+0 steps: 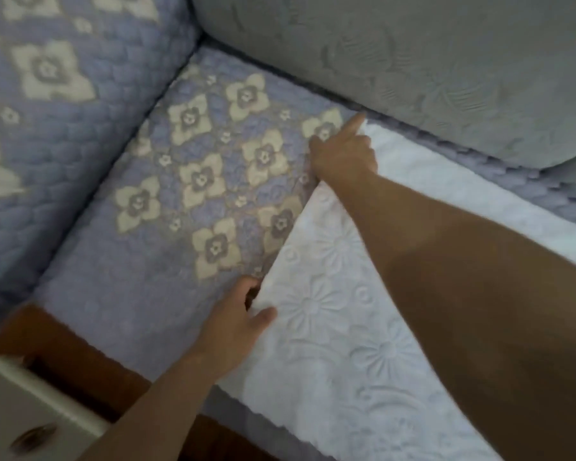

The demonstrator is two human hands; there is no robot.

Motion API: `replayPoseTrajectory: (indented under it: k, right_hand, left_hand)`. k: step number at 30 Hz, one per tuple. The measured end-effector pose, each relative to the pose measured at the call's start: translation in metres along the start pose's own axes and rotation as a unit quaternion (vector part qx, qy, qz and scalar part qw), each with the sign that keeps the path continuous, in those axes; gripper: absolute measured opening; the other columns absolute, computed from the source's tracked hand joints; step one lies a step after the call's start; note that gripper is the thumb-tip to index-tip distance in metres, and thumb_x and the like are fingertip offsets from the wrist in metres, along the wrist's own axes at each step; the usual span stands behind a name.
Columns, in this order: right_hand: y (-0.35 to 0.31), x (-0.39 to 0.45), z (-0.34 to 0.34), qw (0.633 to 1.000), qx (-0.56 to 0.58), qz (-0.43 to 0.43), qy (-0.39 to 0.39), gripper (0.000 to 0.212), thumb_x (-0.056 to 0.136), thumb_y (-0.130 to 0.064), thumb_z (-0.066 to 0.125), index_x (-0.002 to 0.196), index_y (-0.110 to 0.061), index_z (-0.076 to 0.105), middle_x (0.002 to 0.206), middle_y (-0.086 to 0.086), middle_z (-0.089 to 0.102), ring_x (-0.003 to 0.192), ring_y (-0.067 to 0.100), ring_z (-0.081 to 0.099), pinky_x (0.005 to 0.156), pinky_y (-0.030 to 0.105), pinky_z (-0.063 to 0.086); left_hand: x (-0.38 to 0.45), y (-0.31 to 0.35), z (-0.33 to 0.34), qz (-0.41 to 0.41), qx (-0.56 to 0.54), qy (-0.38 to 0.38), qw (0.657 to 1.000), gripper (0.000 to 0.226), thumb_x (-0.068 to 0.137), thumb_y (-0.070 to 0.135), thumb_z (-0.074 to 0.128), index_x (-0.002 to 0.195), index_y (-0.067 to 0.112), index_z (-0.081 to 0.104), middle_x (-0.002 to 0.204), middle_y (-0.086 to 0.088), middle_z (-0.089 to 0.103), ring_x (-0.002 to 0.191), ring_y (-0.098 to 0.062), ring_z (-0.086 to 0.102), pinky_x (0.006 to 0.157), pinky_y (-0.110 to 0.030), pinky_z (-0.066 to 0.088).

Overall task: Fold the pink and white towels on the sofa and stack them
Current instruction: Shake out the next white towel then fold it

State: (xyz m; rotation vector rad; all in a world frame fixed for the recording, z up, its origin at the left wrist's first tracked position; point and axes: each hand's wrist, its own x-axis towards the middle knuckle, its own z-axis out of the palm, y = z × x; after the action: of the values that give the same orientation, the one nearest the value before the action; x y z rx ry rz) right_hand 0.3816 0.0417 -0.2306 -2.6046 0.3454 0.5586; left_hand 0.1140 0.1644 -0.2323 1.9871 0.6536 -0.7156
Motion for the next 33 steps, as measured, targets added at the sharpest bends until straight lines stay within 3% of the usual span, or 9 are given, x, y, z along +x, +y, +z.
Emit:
replayPoseTrajectory:
  k: [3,8,11,16,19,22,25,28,33]
  right_hand:
    - [0.008,0.020,-0.018,0.998,-0.062,-0.016,0.015,0.072,0.104,-0.037,0.040,0.156,-0.001,0.006,0.154,0.018,0.037,0.139,0.033,0.040,0.109,0.039,0.035]
    - [0.021,0.032,-0.052,0.982,-0.180,-0.016,0.061,0.052,0.099,-0.032,0.048,0.139,0.000,0.048,0.142,0.022,0.050,0.133,0.038,0.047,0.107,0.043,0.040]
    - [0.014,0.035,-0.060,0.976,-0.211,-0.016,0.042,0.056,0.092,-0.041,0.054,0.134,-0.004,0.055,0.134,0.019,0.057,0.123,0.038,0.055,0.096,0.041,0.046]
    - [-0.006,0.039,-0.053,0.926,-0.362,-0.088,0.064,0.035,0.097,-0.026,0.053,0.121,-0.003,0.065,0.118,0.015,0.066,0.111,0.033,0.063,0.076,0.036,0.043]
    - [-0.010,0.043,-0.051,0.925,-0.356,-0.095,0.097,0.032,0.095,-0.020,0.056,0.120,-0.003,0.064,0.118,0.016,0.066,0.111,0.033,0.063,0.077,0.035,0.046]
    - [-0.011,0.048,-0.042,0.981,-0.179,-0.031,0.070,0.041,0.093,-0.031,0.052,0.123,-0.006,0.063,0.126,0.014,0.065,0.118,0.031,0.061,0.096,0.037,0.048]
    - [-0.012,0.041,-0.025,0.998,-0.062,0.002,0.029,0.064,0.088,-0.049,0.045,0.134,-0.004,0.051,0.139,0.015,0.055,0.125,0.031,0.054,0.095,0.036,0.044]
    - [-0.006,0.033,-0.016,0.993,-0.107,0.001,0.050,0.078,0.094,-0.053,0.052,0.147,-0.002,0.027,0.149,0.016,0.038,0.135,0.032,0.043,0.100,0.041,0.042]
    - [-0.001,0.046,-0.007,0.995,-0.104,0.001,0.006,0.062,0.105,-0.029,0.038,0.153,0.005,0.018,0.156,0.026,0.021,0.142,0.039,0.029,0.111,0.045,0.033]
  left_hand:
    - [0.000,-0.005,0.001,0.006,0.025,-0.004,1.000,0.014,0.093,0.035,0.066,0.087,0.034,0.054,0.079,0.012,0.059,0.066,-0.002,0.058,0.055,-0.017,0.038]
    - [-0.010,-0.008,0.009,0.032,0.036,-0.011,0.999,0.022,0.093,0.025,0.064,0.081,0.030,0.046,0.087,0.011,0.048,0.071,-0.003,0.049,0.058,-0.017,0.036]
    - [-0.013,-0.007,0.013,0.040,0.039,0.011,0.998,0.025,0.091,0.021,0.064,0.080,0.026,0.042,0.089,0.010,0.043,0.073,-0.003,0.044,0.058,-0.018,0.031]
    - [-0.008,-0.012,0.014,0.059,0.032,0.000,0.998,0.025,0.093,0.022,0.063,0.085,0.031,0.042,0.094,0.015,0.042,0.080,0.000,0.045,0.063,-0.016,0.030]
    - [-0.006,-0.015,0.017,0.062,0.022,-0.004,0.998,0.019,0.094,0.020,0.063,0.092,0.028,0.046,0.097,0.018,0.042,0.085,0.003,0.045,0.067,-0.014,0.030]
    - [-0.005,-0.016,0.016,0.051,-0.004,-0.003,0.999,0.015,0.094,0.020,0.064,0.100,0.024,0.051,0.100,0.017,0.046,0.088,0.002,0.048,0.071,-0.014,0.034]
    - [-0.007,-0.016,0.011,0.030,-0.025,0.003,0.999,0.015,0.093,0.026,0.066,0.102,0.026,0.055,0.099,0.012,0.056,0.086,-0.003,0.056,0.072,-0.021,0.045]
    - [-0.019,-0.015,0.006,0.006,-0.031,0.002,1.000,0.013,0.093,0.035,0.066,0.097,0.026,0.057,0.092,0.010,0.062,0.080,-0.005,0.060,0.066,-0.020,0.046]
    - [-0.027,-0.018,0.004,-0.027,-0.042,-0.016,0.999,0.009,0.094,0.034,0.066,0.100,0.030,0.060,0.096,0.011,0.065,0.086,-0.005,0.063,0.073,-0.025,0.052]
